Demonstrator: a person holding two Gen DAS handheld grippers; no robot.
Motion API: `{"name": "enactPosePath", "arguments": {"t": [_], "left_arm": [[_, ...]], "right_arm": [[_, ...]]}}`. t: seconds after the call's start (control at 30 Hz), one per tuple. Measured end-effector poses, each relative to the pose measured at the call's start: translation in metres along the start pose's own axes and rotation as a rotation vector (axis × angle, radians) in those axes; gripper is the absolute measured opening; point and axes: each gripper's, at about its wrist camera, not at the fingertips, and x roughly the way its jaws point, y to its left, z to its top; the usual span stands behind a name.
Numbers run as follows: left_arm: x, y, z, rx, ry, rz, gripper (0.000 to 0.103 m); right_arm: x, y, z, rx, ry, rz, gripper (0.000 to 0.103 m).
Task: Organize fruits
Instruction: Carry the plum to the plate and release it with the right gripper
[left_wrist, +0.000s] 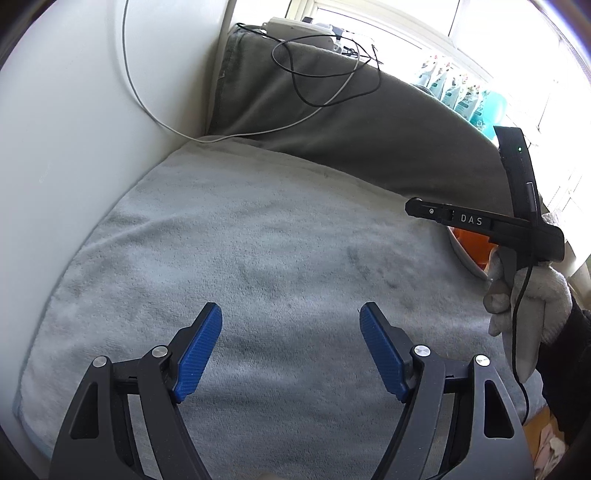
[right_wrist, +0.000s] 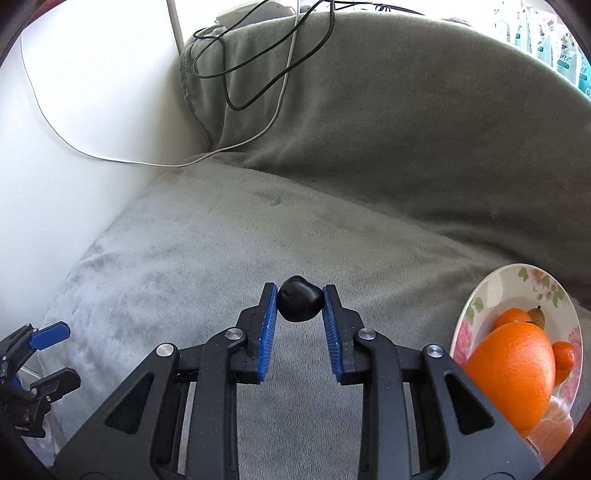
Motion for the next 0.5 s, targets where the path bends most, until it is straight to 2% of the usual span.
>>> {"name": "enactPosePath", "arguments": {"t": [0.5], "left_arm": [[0.003, -0.039, -0.003, 0.070, 0.016, -0.048, 0.077]], "right_arm": [[-0.069, -0.019, -0.021, 0.041, -0.107, -0.042, 0.026]]}}
